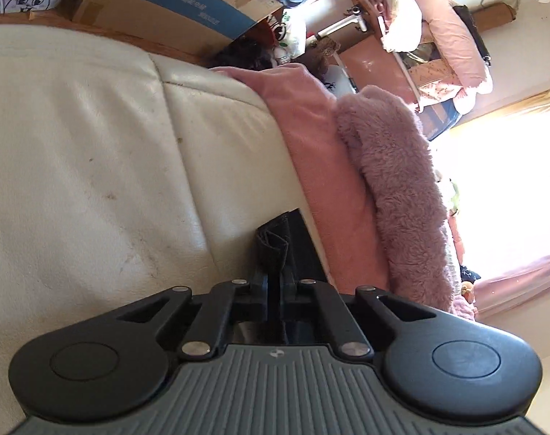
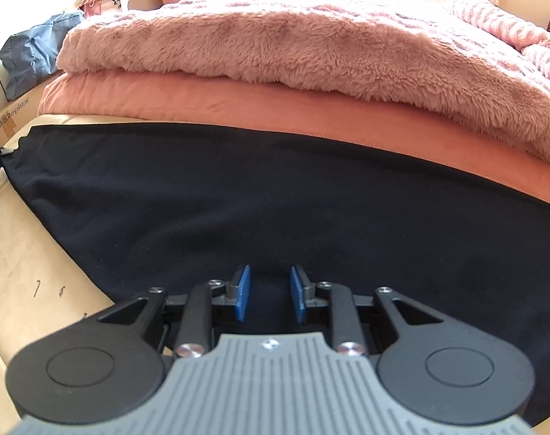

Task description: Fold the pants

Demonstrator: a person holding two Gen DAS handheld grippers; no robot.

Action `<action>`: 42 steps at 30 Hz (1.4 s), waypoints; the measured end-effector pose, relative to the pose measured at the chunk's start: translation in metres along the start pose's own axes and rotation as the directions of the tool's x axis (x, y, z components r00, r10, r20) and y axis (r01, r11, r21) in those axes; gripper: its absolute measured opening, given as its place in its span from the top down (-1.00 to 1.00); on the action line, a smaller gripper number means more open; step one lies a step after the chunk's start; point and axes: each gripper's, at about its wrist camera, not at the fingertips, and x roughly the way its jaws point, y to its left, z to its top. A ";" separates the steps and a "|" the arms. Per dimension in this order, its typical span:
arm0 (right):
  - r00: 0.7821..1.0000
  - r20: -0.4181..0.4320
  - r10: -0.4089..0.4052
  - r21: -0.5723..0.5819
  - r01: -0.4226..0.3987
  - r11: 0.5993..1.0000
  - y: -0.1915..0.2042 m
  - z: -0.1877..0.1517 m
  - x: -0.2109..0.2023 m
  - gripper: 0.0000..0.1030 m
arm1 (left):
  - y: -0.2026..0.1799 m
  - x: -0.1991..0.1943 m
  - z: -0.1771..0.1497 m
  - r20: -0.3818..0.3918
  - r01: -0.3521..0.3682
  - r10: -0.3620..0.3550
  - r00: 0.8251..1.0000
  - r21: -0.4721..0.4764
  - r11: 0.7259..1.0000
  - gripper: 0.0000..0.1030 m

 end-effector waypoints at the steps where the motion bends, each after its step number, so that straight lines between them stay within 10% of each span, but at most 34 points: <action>1: 1.000 -0.001 0.003 0.000 -0.003 1.000 -0.001 0.001 0.000 0.61 | -0.010 -0.004 -0.001 0.006 0.014 -0.014 1.000 0.024 1.000 0.92; 6: 1.000 0.016 0.012 0.039 -0.013 0.999 -0.009 0.000 -0.010 0.61 | -0.084 -0.033 -0.020 0.016 0.098 -0.104 0.994 0.218 0.971 0.92; 11: 0.999 0.039 0.015 0.097 -0.019 0.995 -0.025 -0.008 -0.031 0.61 | -0.185 -0.055 -0.074 -0.019 0.171 -0.186 0.982 0.489 0.856 0.92; 19: 0.996 0.092 0.017 0.187 -0.034 0.982 -0.057 -0.026 -0.069 0.61 | -0.284 -0.052 -0.242 -0.140 0.206 -0.171 0.975 0.855 0.475 0.91; 23: 0.995 0.103 0.013 0.233 -0.037 0.972 -0.073 -0.038 -0.083 0.60 | -0.266 -0.036 -0.347 -0.207 0.211 -0.042 0.977 0.941 0.263 0.91; 27: 0.996 0.092 0.023 0.260 -0.046 0.965 -0.080 -0.051 -0.091 0.59 | -0.219 -0.031 -0.423 -0.265 0.250 0.127 0.956 0.961 0.118 0.91; 33: 0.995 0.079 0.069 0.284 -0.088 0.955 -0.080 -0.069 -0.093 0.55 | -0.201 -0.025 -0.422 -0.320 0.292 0.227 0.920 0.945 0.146 0.84; 42: 0.985 0.106 0.137 0.336 -0.165 0.927 -0.076 -0.067 -0.088 0.52 | -0.213 -0.014 -0.388 -0.601 0.494 0.213 0.770 0.774 0.397 0.48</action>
